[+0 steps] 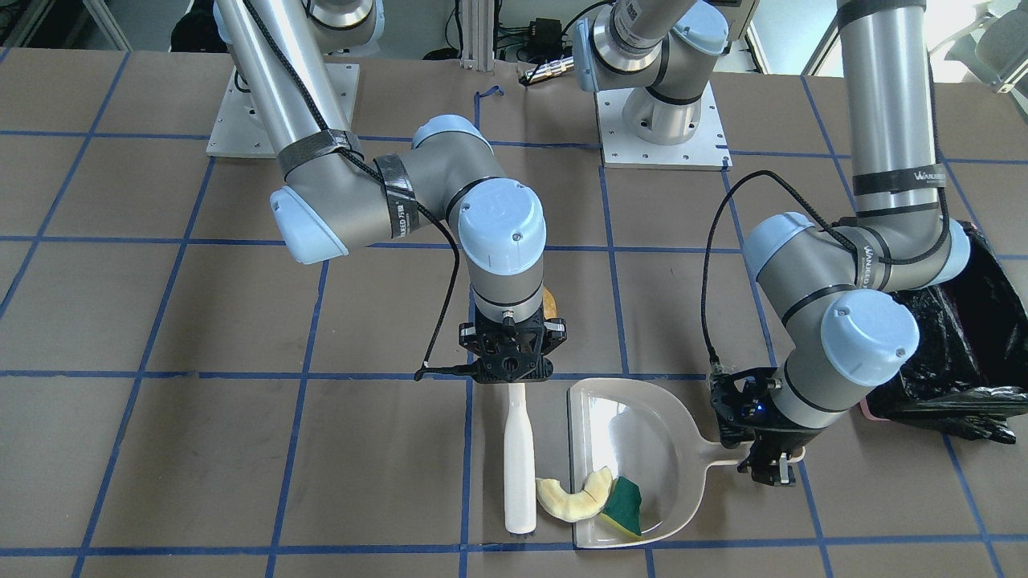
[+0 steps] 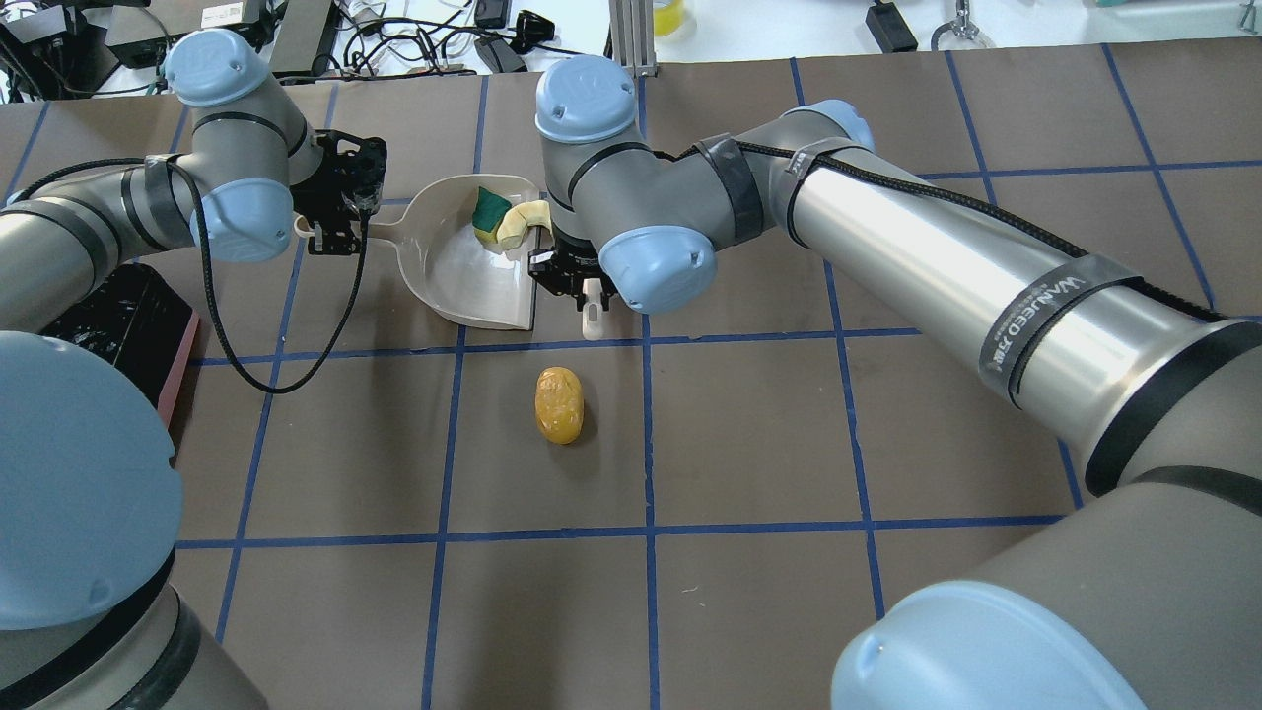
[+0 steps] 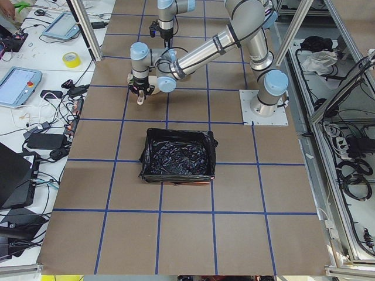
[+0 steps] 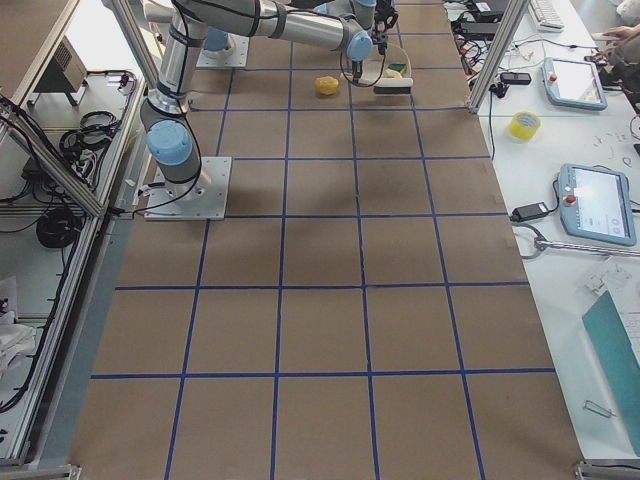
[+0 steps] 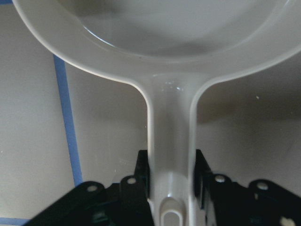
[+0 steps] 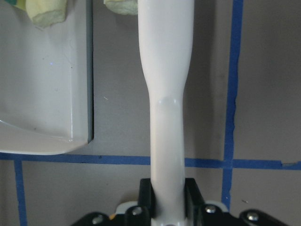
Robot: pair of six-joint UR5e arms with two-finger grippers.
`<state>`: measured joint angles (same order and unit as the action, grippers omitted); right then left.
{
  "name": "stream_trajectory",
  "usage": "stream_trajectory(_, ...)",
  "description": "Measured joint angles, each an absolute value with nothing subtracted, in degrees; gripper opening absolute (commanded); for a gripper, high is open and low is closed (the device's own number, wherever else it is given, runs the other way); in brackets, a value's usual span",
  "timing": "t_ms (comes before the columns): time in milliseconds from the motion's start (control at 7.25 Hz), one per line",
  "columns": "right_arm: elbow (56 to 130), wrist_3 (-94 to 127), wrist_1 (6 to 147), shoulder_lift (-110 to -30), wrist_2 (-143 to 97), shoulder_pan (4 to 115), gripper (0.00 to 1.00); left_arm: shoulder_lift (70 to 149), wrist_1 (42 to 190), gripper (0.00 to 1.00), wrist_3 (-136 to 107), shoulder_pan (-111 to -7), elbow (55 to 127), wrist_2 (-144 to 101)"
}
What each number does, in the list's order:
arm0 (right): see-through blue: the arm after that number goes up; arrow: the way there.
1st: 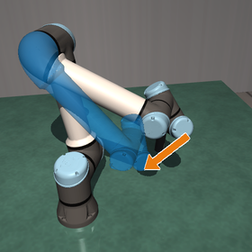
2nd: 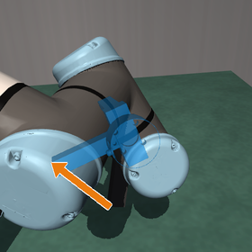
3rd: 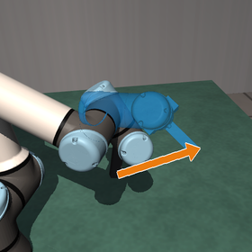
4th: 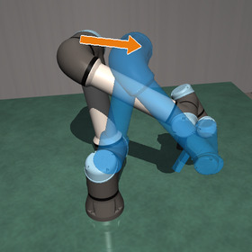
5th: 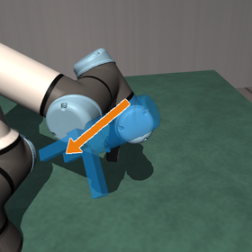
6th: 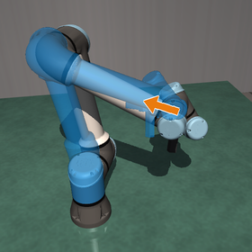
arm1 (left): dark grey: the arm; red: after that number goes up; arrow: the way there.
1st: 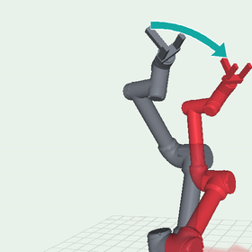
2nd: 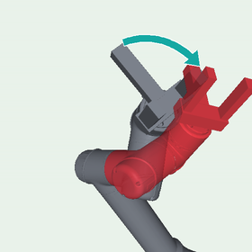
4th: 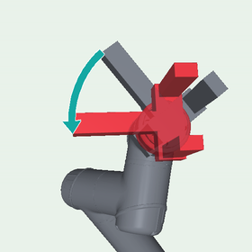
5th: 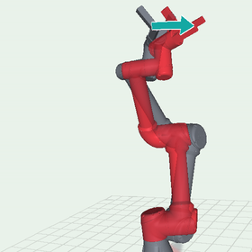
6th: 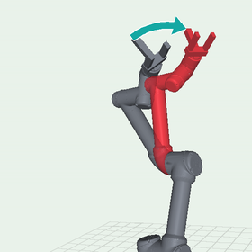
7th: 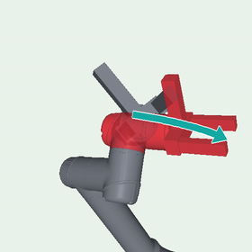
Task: Sweep and dump trash into bin
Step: 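Move the brush behind the yellow potato with the right gripper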
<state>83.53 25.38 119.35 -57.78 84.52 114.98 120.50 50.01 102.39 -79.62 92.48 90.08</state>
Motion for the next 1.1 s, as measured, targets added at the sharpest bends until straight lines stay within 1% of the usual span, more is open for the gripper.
stream_trajectory(276,83.4,29.8,122.9,-56.5,81.1,115.6,0.0,120.5,50.0,0.05,102.4,-79.6,92.5,90.1)
stream_trajectory(690,82.6,37.6,124.6,-56.3,77.4,119.0,0.0,120.5,50.0,0.05,102.4,-79.6,92.5,90.1)
stream_trajectory(966,82.1,39.3,123.7,-57.2,76.0,119.8,0.0,120.5,50.0,0.05,102.4,-79.6,92.5,90.1)
stream_trajectory(1103,81.9,37.9,121.0,-58.9,76.0,119.3,0.0,120.4,50.0,0.05,102.4,-79.6,92.5,90.1)
